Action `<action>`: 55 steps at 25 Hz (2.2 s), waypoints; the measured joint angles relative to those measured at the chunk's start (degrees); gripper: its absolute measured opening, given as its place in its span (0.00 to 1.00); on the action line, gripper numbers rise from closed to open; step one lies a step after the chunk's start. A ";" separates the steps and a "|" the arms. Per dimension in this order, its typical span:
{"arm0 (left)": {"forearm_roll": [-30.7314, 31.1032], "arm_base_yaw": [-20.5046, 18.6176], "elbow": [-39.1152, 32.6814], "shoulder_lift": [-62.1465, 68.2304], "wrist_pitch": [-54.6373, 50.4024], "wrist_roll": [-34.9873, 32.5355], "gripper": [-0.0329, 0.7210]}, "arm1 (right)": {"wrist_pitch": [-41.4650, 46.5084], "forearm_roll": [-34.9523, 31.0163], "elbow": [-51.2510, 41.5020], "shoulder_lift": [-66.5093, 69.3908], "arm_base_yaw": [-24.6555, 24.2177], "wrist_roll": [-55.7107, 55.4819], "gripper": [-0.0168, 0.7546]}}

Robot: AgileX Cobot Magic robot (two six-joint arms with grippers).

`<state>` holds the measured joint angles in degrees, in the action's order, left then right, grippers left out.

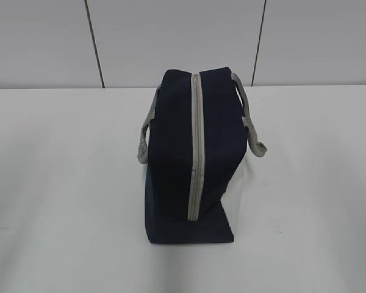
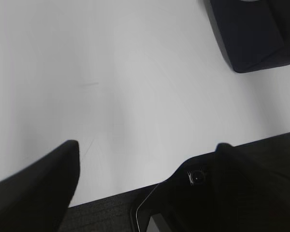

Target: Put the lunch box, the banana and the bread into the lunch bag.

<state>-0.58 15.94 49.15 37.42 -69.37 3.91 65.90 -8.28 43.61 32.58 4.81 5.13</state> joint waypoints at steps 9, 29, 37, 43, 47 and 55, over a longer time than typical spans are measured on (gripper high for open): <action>1.63 0.02 -12.40 -17.58 0.32 0.05 0.79 | 2.36 7.06 -9.14 -20.42 0.00 0.00 0.61; 4.38 0.02 -19.29 -22.11 6.25 0.05 0.79 | -0.41 10.70 -14.77 -23.78 0.00 -0.13 0.61; 4.33 -1.78 -19.29 -22.11 6.31 0.05 0.79 | -0.51 10.70 -14.77 -24.18 0.00 -0.13 0.61; 4.33 -8.58 -19.29 -24.28 6.39 0.05 0.79 | -0.52 10.70 -14.77 -28.86 -0.10 -0.13 0.61; 4.33 -12.06 -19.29 -29.06 6.39 0.05 0.79 | -0.52 10.70 -14.77 -32.95 -0.10 -0.13 0.61; 4.24 -14.14 -19.29 -38.15 5.99 0.05 0.79 | -0.41 10.94 -14.77 -33.62 -0.10 -0.13 0.61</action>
<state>3.67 1.80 29.86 -0.73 -63.38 3.96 65.49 2.65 28.85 -1.04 4.70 5.01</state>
